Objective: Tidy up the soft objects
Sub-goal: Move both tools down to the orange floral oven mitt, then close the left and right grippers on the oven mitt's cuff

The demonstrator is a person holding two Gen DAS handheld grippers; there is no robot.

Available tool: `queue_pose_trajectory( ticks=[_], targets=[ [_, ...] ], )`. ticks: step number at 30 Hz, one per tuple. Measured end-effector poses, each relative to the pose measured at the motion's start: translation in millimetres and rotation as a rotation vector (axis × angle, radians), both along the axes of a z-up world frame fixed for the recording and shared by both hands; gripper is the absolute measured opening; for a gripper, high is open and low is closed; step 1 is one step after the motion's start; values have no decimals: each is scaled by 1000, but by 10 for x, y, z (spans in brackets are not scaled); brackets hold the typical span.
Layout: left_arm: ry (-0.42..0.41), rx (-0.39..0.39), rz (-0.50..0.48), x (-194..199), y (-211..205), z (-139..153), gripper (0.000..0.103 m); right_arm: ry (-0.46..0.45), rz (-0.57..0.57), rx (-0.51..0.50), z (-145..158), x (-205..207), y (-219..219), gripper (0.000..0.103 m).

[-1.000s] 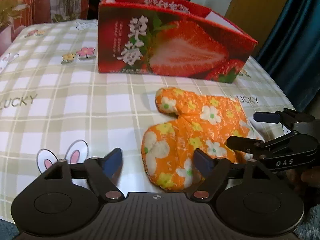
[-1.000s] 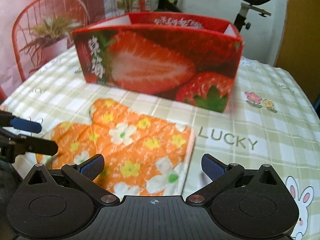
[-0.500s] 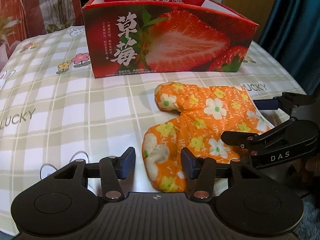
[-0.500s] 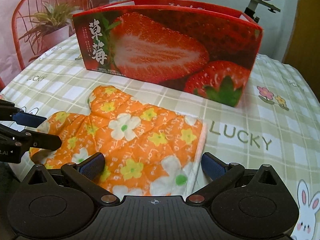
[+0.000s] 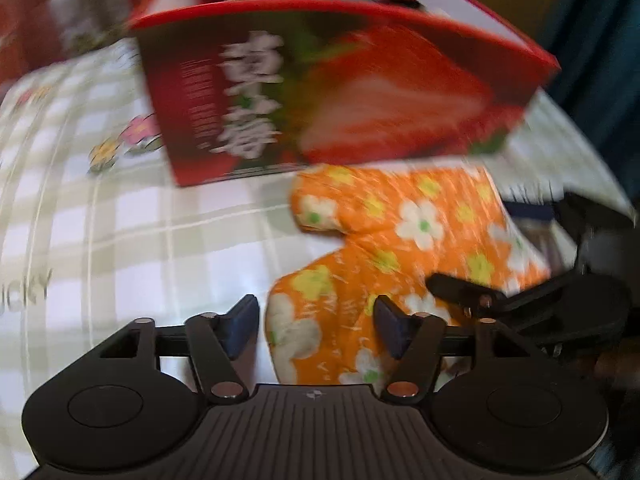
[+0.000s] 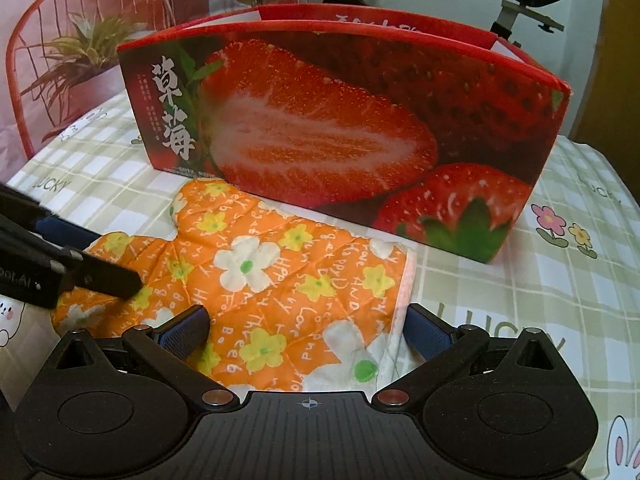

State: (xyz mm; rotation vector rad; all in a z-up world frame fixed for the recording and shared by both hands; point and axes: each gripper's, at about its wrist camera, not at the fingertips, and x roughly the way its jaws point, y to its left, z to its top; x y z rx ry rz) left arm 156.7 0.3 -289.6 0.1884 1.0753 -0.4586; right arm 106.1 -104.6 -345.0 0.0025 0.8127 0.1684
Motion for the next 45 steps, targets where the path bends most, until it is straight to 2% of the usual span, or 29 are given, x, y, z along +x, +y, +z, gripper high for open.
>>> queue_pose_trajectory(
  ticks=[2, 5, 12, 18, 25, 35, 42, 45],
  targets=[
    [-27, 19, -26, -24, -49, -12, 65, 3, -1, -1, 3, 6, -1, 103],
    [-33, -28, 13, -31, 4, -34, 65, 0, -1, 1, 5, -3, -4, 103],
    [-99, -85, 66, -155, 77, -63, 65, -21, 3, 7, -6, -60, 0, 103],
    [-164, -60, 66, -286, 47, -98, 65, -31, 11, 13, 8, -137, -26, 103],
    [-221, -90, 77, -385, 108, -137, 65, -23, -30, 35, 29, -215, -84, 103],
    [-221, -126, 96, -435, 189, -150, 64, -29, -78, 66, 41, -306, -191, 96],
    [-187, -173, 139, -452, 313, -122, 48, -26, -68, 80, 63, -344, -167, 88],
    [-186, -182, 147, -454, 327, -127, 46, -29, -58, 93, 73, -351, -159, 82]
  ],
)
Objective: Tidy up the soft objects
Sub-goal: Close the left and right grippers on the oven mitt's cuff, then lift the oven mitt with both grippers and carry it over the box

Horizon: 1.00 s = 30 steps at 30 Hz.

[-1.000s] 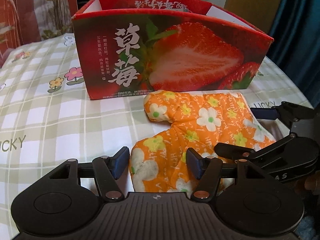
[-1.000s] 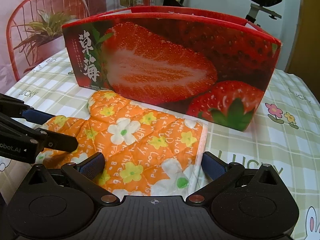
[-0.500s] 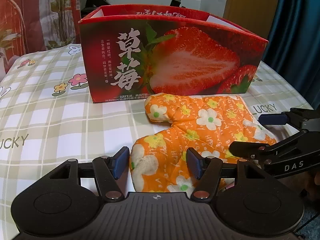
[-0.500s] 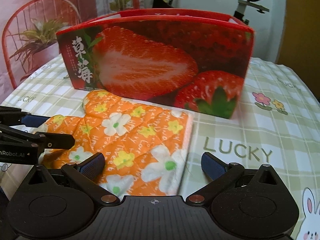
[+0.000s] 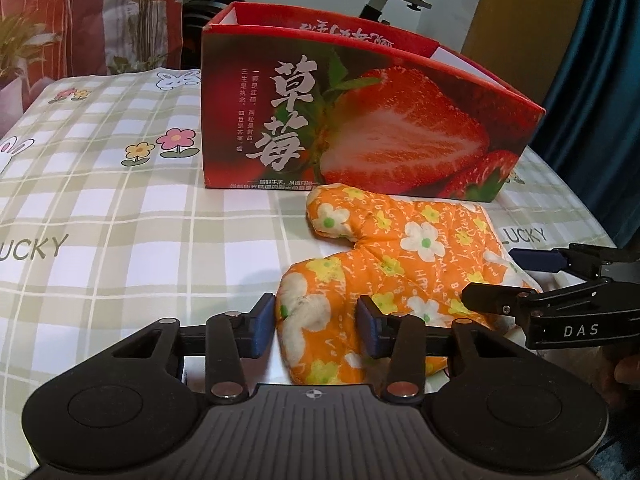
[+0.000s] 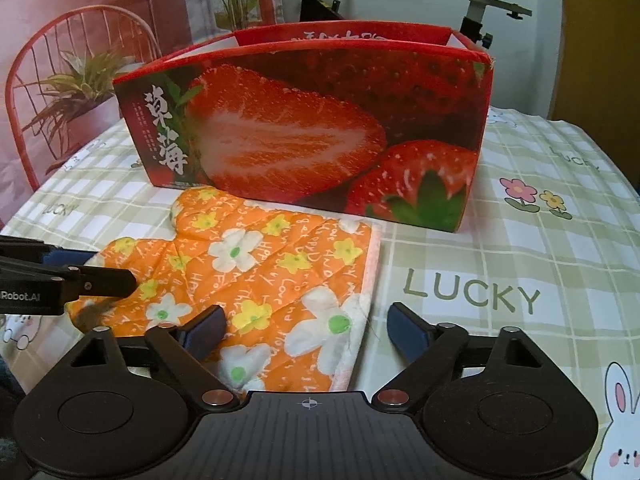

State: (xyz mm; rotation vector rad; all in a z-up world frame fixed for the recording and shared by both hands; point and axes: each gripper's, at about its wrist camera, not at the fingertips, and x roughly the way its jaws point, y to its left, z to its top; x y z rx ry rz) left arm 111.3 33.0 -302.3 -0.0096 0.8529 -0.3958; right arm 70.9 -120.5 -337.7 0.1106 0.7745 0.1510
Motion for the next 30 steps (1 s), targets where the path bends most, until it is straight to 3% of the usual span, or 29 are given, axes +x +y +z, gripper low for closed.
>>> queue_pose_trajectory(
  ticks=[6, 8, 10, 14, 23, 30],
  targets=[
    [-9, 18, -6, -9, -42, -3, 46, 0, 20, 17, 17, 13, 26, 72],
    [-9, 14, -2, -9, -34, -4, 45, 1, 23, 37, 29, 11, 9, 62],
    [-7, 6, -5, -7, -29, 3, 31, 6, 43, 71, 46, 18, 5, 47],
    [-38, 5, -12, -39, -24, 80, 18, -16, 84, 73, 144, 9, 27, 24],
    [-245, -50, -5, -168, 59, 785, 16, -230, 149, 71, 877, -133, -37, 17],
    [-363, -89, 4, 153, -15, 1398, 16, -347, 175, 45, 1496, 193, -173, 16]
  ],
)
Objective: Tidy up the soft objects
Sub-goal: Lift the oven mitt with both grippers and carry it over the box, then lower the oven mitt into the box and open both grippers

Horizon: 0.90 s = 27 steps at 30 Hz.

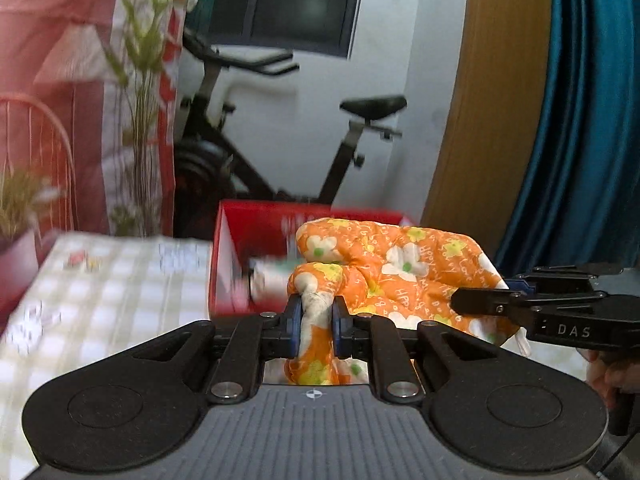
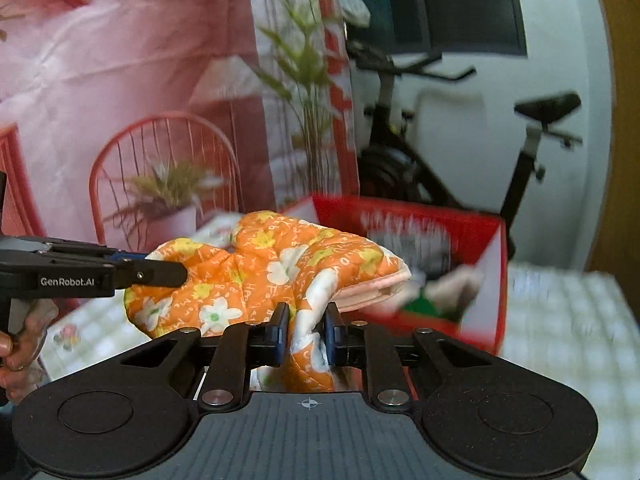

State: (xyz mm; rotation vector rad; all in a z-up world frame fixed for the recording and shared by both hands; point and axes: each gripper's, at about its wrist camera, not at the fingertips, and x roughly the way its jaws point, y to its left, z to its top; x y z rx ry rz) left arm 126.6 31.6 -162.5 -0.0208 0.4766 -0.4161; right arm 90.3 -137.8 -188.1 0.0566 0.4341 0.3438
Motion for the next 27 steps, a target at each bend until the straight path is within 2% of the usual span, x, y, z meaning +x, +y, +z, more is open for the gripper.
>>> queue_pose_trajectory(
  ticks=[5, 10, 19, 23, 27],
  targets=[
    [-12, 2, 2, 459, -190, 184, 16, -45, -11, -47, 269, 492, -112, 16],
    [46, 23, 23, 965, -284, 169, 16, 2, -36, -37, 267, 1066, -205, 16],
    [179, 84, 35, 1635, -362, -149, 16, 146, -74, -81, -173, 1789, -145, 16],
    [255, 119, 23, 1801, -407, -327, 16, 236, -80, -110, -391, 1993, -121, 16],
    [293, 179, 4, 1869, -464, -420, 16, 292, -83, -138, -520, 2071, -78, 17]
  ],
)
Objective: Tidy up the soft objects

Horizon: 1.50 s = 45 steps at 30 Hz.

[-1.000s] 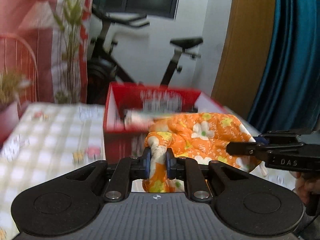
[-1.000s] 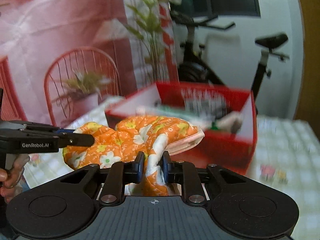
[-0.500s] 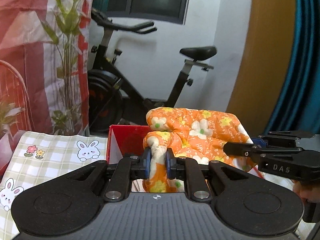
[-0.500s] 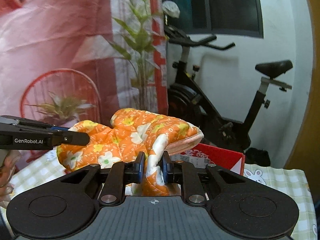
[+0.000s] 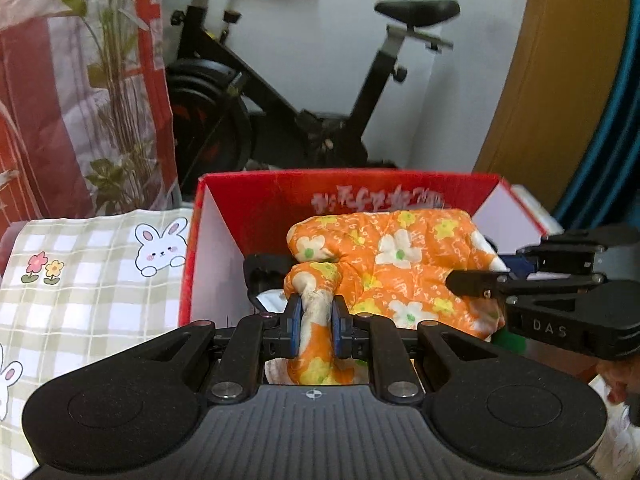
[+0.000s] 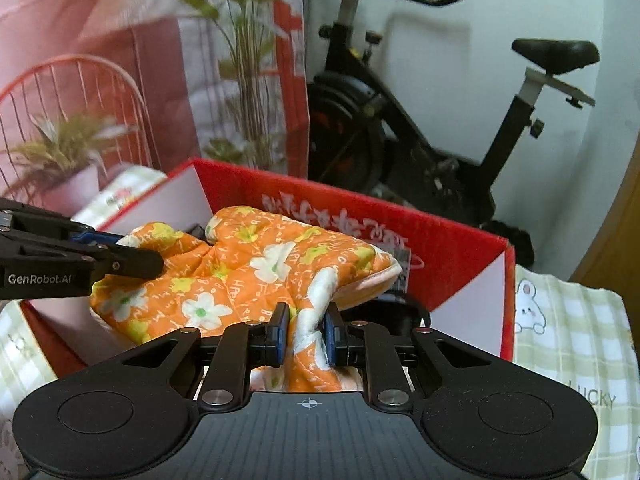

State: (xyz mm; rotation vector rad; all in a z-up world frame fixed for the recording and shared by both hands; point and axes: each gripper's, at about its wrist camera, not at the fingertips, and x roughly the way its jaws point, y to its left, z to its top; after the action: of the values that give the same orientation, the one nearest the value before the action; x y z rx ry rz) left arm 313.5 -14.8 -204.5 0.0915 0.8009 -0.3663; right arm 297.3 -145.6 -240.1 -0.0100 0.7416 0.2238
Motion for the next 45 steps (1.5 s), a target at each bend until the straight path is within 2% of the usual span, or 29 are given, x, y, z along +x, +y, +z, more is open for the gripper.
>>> queue_pose_trajectory(
  ticks=[6, 10, 19, 23, 27, 29, 31, 32, 33, 34, 35, 36, 38, 45],
  targets=[
    [58, 40, -23, 94, 4, -73, 16, 104, 26, -47, -82, 138, 115, 17],
    [67, 53, -29, 93, -13, -97, 16, 133, 28, -60, -92, 163, 141, 17],
    [70, 51, -27, 89, -26, -128, 17, 163, 43, -103, -119, 197, 191, 17],
    [56, 55, -17, 72, -38, -112, 19, 130, 35, -118, -105, 160, 179, 20],
    [32, 33, -5, 19, 19, -16, 31, 33, -37, -69, 3, -2, 48, 33],
    [2, 22, -1, -44, 44, 52, 46, -3, -62, -55, 59, -93, 13, 43],
    [-49, 26, 8, -142, 69, 155, 68, -40, -76, -54, 122, -199, -18, 53],
    [-73, 27, 12, -194, 85, 212, 72, -56, -84, -51, 167, -238, -42, 60],
    [-91, 24, 17, -232, 99, 267, 82, -76, -94, -46, 217, -292, -65, 64],
    [-110, 18, 22, -280, 117, 330, 93, -101, -106, -34, 280, -355, -93, 74],
    [-129, 13, 28, -328, 136, 396, 98, -122, -114, -22, 338, -407, -117, 87],
    [-152, 9, 37, -385, 156, 467, 103, -140, -119, -11, 393, -462, -140, 92],
    [-198, 5, 54, -521, 189, 614, 103, -172, -125, 3, 515, -576, -174, 102],
    [-275, 20, 117, -891, 237, 1008, 103, -252, -154, 62, 955, -997, -231, 103]
  ],
)
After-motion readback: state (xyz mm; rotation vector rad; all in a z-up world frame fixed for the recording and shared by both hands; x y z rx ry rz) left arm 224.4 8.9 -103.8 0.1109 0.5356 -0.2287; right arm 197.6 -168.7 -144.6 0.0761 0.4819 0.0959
